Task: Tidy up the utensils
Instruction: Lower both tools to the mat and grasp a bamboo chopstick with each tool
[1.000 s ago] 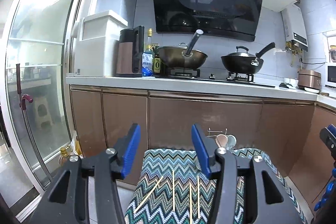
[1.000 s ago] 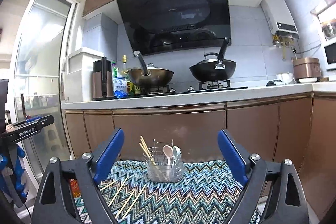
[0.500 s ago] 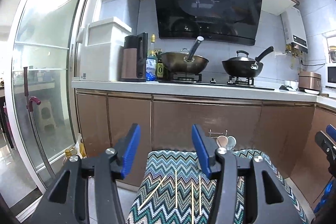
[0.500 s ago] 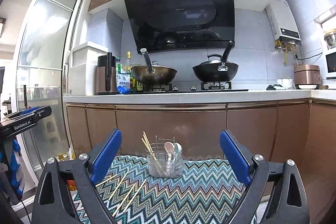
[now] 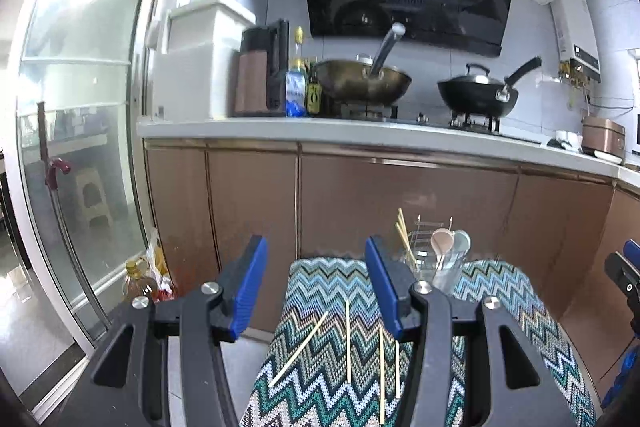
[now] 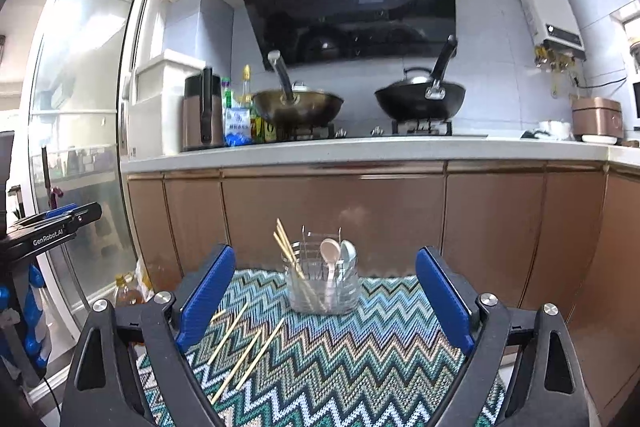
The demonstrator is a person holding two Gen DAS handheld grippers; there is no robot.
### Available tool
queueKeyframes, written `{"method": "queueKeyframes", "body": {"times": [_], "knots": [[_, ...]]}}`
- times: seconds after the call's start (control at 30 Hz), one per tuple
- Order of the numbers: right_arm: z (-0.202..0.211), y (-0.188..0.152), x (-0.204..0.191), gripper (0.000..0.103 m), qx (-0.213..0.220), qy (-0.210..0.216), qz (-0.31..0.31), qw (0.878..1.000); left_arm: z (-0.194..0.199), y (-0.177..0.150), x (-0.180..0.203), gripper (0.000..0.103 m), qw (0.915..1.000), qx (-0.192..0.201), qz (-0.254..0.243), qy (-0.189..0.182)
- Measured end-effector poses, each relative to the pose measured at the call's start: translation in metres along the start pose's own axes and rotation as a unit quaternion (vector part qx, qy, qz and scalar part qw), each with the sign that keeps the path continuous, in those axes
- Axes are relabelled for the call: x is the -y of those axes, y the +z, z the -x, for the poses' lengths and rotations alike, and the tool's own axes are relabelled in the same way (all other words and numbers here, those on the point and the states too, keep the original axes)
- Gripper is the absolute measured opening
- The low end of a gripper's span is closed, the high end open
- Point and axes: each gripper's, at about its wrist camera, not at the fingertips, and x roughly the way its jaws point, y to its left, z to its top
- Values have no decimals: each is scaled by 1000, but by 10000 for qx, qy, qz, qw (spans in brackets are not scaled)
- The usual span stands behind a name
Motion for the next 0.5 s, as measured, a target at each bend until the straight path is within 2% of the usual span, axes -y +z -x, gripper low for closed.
{"method": "queueKeyframes", "body": {"times": [0.13,0.3,0.4,0.5], "knots": [[-26,-11,1,86,-399,112,-27,9991,-33,-9,-7,49,9980,-562,72,-262],[-67,-27,-2,77,-1091,370,-85,9933,-91,-26,-20,49,9863,-1547,135,-556],[-99,-39,-5,69,-1610,647,-227,9846,-131,-38,-26,49,9699,-2211,323,-963],[-130,-50,-9,61,-2091,945,-356,9727,-176,-53,-25,48,9457,-2927,533,-1311]]}}
